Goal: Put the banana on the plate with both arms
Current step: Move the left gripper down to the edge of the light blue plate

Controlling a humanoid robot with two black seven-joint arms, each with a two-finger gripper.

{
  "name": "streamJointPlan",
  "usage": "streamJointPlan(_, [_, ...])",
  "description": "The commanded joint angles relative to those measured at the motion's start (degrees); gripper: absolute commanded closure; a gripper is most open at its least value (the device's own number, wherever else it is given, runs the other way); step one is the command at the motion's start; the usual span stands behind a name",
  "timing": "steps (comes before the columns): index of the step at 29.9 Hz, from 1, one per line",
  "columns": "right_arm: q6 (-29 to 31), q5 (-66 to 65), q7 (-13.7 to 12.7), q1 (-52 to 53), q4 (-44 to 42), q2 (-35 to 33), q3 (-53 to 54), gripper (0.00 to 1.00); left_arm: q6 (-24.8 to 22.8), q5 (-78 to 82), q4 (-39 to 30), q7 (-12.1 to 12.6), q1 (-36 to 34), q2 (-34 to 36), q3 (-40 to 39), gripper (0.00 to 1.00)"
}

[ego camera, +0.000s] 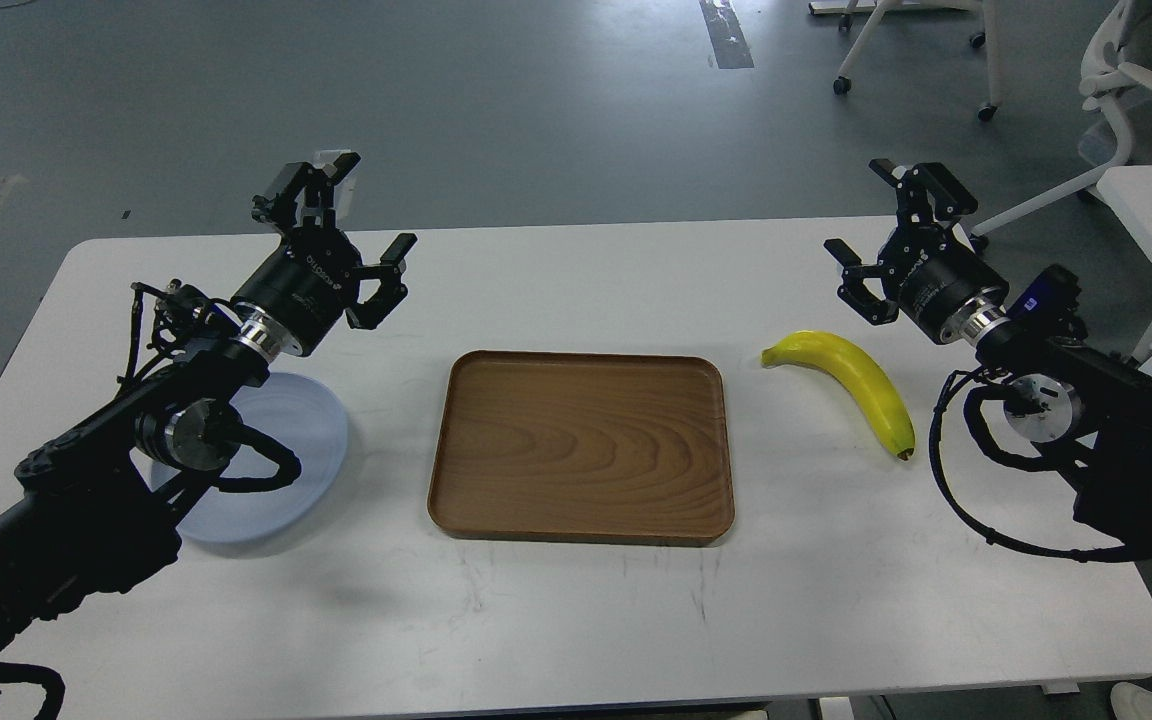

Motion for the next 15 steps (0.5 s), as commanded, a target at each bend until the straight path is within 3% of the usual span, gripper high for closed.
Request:
streamJointPlan(1, [0.0, 0.1, 0.0, 0.0, -0.6, 0.1, -0.1, 0.00, 0.1, 0.0, 0.0, 0.0, 0.4, 0.2, -0.6, 0.00])
streamJointPlan(10, [0.0, 0.0, 0.0, 0.2, -0.8, 0.2, -0.7, 0.00, -0.7, -0.3, 0.3, 0.4, 0.7, 0.8, -0.3, 0.00])
streamJointPlan(15, [0.0, -0.1, 0.0, 0.2, -0.8, 0.0, -1.0, 0.00, -6.0, 0.8, 2.2, -0.3, 0.9, 5.1, 0.4, 0.00])
